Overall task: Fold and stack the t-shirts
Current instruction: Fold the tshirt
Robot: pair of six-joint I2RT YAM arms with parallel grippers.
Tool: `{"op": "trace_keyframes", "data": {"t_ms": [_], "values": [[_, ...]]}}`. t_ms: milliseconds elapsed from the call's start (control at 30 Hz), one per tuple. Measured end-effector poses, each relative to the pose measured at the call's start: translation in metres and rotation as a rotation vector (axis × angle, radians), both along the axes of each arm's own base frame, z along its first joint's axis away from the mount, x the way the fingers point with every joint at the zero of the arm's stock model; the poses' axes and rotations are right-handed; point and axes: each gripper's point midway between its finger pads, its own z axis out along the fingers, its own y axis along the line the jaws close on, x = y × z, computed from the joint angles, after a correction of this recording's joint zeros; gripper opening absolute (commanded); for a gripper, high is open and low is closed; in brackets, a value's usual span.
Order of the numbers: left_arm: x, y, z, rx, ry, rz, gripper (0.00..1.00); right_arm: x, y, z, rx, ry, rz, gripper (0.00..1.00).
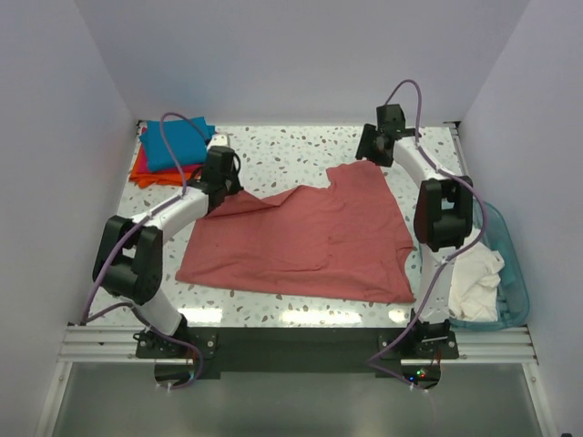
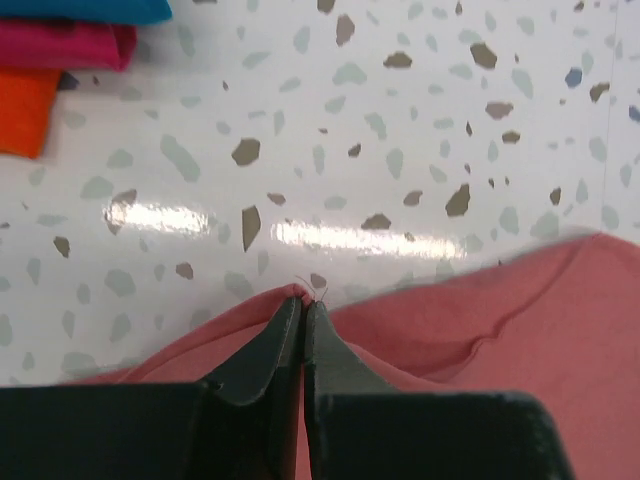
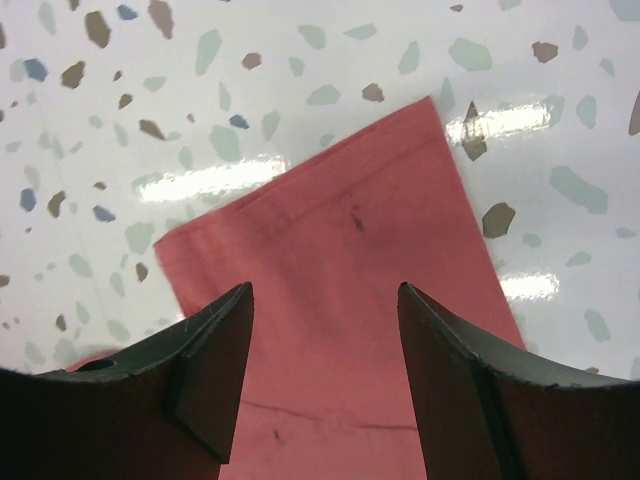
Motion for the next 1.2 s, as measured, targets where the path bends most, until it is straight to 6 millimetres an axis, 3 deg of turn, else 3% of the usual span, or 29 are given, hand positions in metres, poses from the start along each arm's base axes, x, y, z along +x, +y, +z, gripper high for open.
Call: {"op": "trace_keyframes", "data": {"t_ms": [100,233,433,633,733,1000,1200], "values": [[0.021,0.010,0.010,0.004,-0.032,0.045,0.00,0.013,-0.011,-0.016,-0.022,0.026,-0.031,0.63],[0.043,0.034,0.001,0.022,-0.024,0.114,0.00,0.027,-0.028,-0.026,-0.063,0.042,-0.081,0.62],[0.054,0.064,-0.026,0.047,0.028,0.185,0.00,0.046,-0.042,-0.033,-0.112,0.036,-0.130,0.62],[0.068,0.070,-0.031,0.048,0.023,0.205,0.00,0.047,-0.044,-0.064,-0.131,0.092,-0.135,0.60],[0.076,0.069,-0.031,0.046,0.016,0.205,0.00,0.048,-0.044,-0.073,-0.139,0.107,-0.131,0.52],[0.084,0.078,-0.038,0.046,0.021,0.226,0.00,0.050,-0.041,-0.073,-0.125,0.107,-0.127,0.00],[0.101,0.091,-0.035,0.028,0.002,0.256,0.00,0.068,-0.037,-0.064,-0.109,0.059,-0.126,0.00]]}}
